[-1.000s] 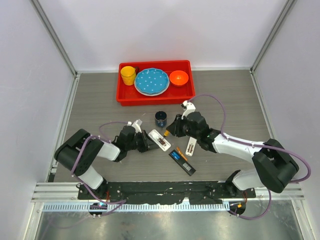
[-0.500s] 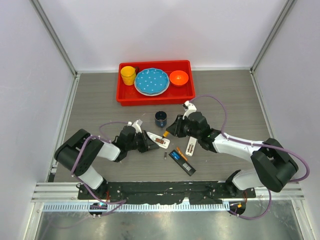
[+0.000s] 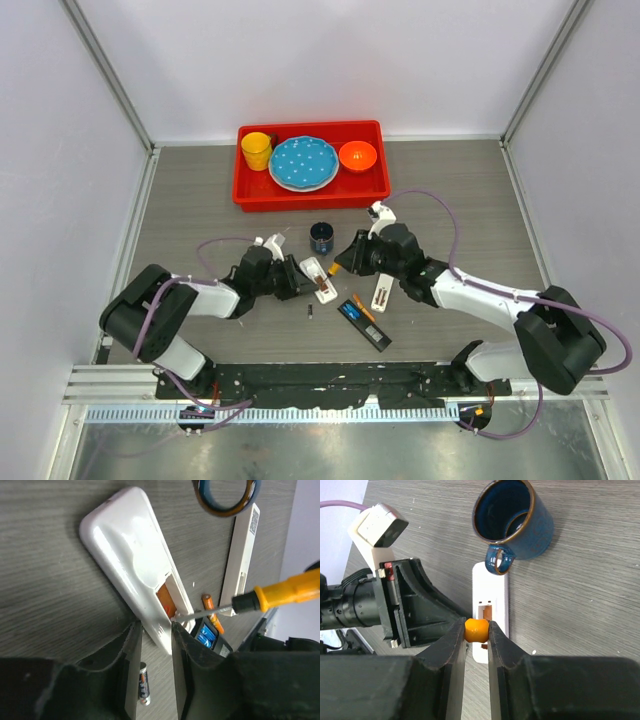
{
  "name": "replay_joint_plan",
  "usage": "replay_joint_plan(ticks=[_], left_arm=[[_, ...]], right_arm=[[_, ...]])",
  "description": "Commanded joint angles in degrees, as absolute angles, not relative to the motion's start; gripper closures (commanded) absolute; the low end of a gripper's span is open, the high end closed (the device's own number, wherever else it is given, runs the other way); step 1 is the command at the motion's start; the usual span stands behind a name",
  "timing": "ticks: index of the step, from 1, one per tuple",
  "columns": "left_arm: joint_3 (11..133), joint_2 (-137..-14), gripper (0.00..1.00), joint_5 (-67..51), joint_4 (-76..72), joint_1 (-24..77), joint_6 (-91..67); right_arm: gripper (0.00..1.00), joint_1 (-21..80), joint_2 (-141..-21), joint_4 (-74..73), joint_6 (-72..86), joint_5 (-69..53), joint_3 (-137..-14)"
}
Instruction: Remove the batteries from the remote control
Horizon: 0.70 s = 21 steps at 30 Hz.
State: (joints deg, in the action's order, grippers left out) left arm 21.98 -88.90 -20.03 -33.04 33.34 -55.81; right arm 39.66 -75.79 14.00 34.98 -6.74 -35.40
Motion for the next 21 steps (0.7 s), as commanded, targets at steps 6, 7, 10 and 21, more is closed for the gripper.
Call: replay_joint_plan(ticks=[6,7,10,21], left_arm=[[29.7,-79.82,0.52,-13.19,-13.73,33.05,-45.36],[30.14,-78.76,0.5,-12.84,-11.01,33.05,-44.22],[31.64,-75.16,0.47,-11.43,-5.73,33.13,-41.76],[36.56,-69.78,0.41,-3.25,10.11,41.74,-38.23]], right_arm=[[0.99,39.82,-68.3,10.02,32.08,-4.22,-39.38],[0.99,39.81,-67.25,9.67,31.82,-3.78,-39.38],[0.99,39.46,-65.4,8.35,30.85,-2.29,-38.94],[0.99,35.34,-60.39,0.36,26.54,-1.67,-36.3]])
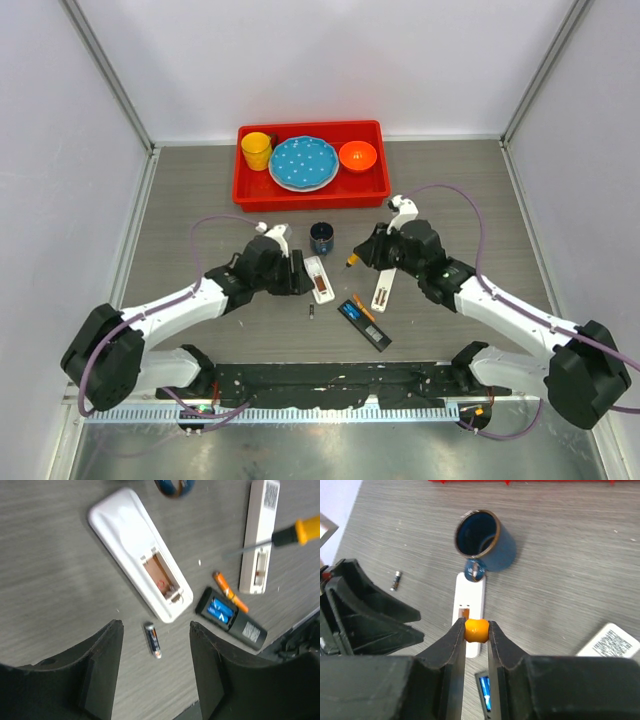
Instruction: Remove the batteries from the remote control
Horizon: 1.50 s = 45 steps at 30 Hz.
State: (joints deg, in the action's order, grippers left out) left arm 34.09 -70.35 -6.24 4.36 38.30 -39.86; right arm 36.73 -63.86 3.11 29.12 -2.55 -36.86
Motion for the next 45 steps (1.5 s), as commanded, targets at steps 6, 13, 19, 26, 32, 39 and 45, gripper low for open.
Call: replay_joint_plan(ticks=[6,13,19,26,32,39,45], left_arm=[[39.11,-74.79,0.4,-3.51,6.6,49.39,-41.74],[43.41,-83.58,0.4,-5.88,1.06,54.58,-43.94],[43.59,-89.29,0.4,-10.1,-5.8,54.93,-46.75],[43.86,-92.99,0.4,-11.78,-8.79,55.11,-48.95],[44.21,-95.53,0.4,-12.3,-10.19,55.2,-49.4],[48.77,-99.57,0.41,-13.27,-11.16,55.2,-49.04],[52.46,-102.48,0.41,-15.29,-11.16,55.2,-48.17]], right_arm=[[0.99,33.66,-53.71,-10.44,25.31,-0.18,-35.07],[0.99,33.75,-45.54,-23.45,26.45,2.55,-34.63],[0.99,33.75,-44.38,-26.62,30.84,-1.85,-32.96],[0.99,33.75,-45.44,-27.95,35.68,-2.46,-29.89],[0.99,33.84,-45.7,-28.74,37.09,-2.46,-28.56],[0.99,34.19,-45.35,-28.39,37.27,-3.16,-28.56],[0.99,34.28,-44.65,-27.6,37.27,-2.64,-28.65]])
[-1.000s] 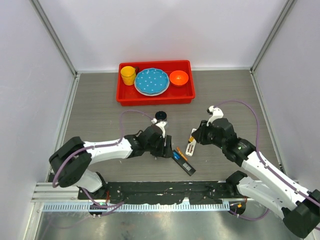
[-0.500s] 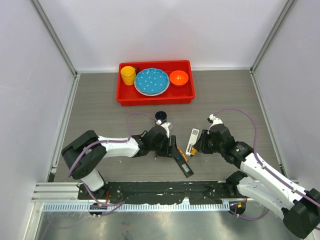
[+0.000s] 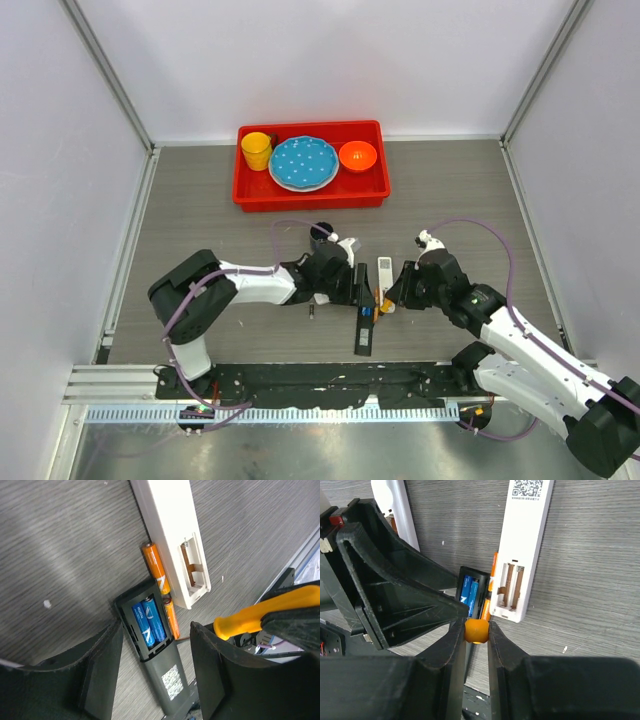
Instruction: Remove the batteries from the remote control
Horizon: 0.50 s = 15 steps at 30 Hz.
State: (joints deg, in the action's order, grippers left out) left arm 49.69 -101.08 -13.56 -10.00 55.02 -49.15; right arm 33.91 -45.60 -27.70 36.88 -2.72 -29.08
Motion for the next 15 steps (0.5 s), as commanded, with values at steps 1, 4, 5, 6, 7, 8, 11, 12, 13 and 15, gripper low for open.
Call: replay_joint_plan(ticks=[1,4,5,6,7,8,11,12,13,15], left_arm=[[52.64,-102.48,0.41,-15.47,-11.16,55.2,-47.9],[52.65,-101.61,0.41,-15.65,-11.08,55.28,-47.11],[52.56,-101.08,0.41,-15.38,-10.81,55.2,-46.85],[52.04,-99.6,0.41,-14.51,-10.03,55.2,-46.58],[51.6,-98.71,0.41,-13.81,-9.76,55.28,-46.15],[51.16,-97.66,0.41,-13.1,-9.15,55.28,-45.97],[48.96,-93.09,0.41,-8.89,-5.72,55.89,-44.74],[48.61,-92.03,0.41,-6.35,-3.28,56.25,-44.48],[48.26,-89.85,0.4,-4.94,-2.12,56.69,-44.3],[47.38,-87.99,0.4,-1.6,1.38,58.53,-44.3]], right_arm=[[0.99,34.19,-44.65,-27.25,37.35,-2.64,-28.83],[0.99,34.19,-45.0,-25.84,37.35,-2.37,-29.18],[0.99,34.1,-45.17,-25.49,37.35,-2.37,-29.35],[0.99,34.19,-45.35,-24.88,37.27,-2.2,-29.53],[0.99,34.19,-45.7,-24.79,37.18,-2.2,-29.97],[0.99,34.19,-45.79,-24.7,37.0,-2.11,-30.32],[0.99,34.19,-46.23,-24.08,36.48,-1.76,-31.64],[0.99,34.19,-46.4,-24.08,36.21,-1.5,-32.34],[0.99,34.19,-46.49,-23.82,35.95,-1.32,-32.6],[0.99,34.1,-46.93,-23.47,35.77,-0.71,-33.13]])
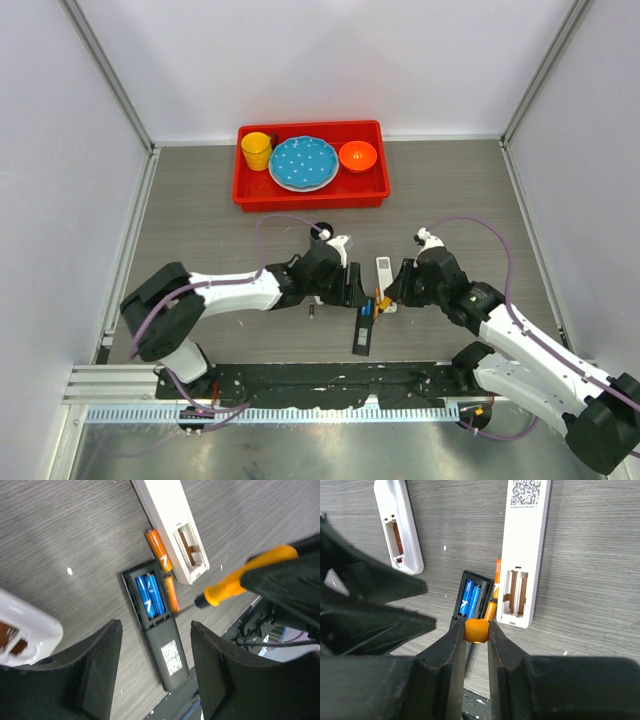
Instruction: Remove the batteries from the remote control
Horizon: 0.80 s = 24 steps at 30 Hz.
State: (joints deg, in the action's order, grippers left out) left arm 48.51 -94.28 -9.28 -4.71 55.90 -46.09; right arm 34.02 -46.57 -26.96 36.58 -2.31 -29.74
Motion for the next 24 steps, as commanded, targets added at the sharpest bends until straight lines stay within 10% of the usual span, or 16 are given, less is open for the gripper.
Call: replay_joint_plan(ticks=[1,24], left_arm=[[47.2,-86.93,0.39,-0.71,2.19,60.19,-44.47],[54.94,-97.3,0.18,13.19,10.91,74.01,-54.31]], right_arm=[[0.99,34.19,-46.85,-23.29,35.51,-0.62,-33.31],[0.99,34.1,-46.67,-23.2,32.26,5.27,-36.3]])
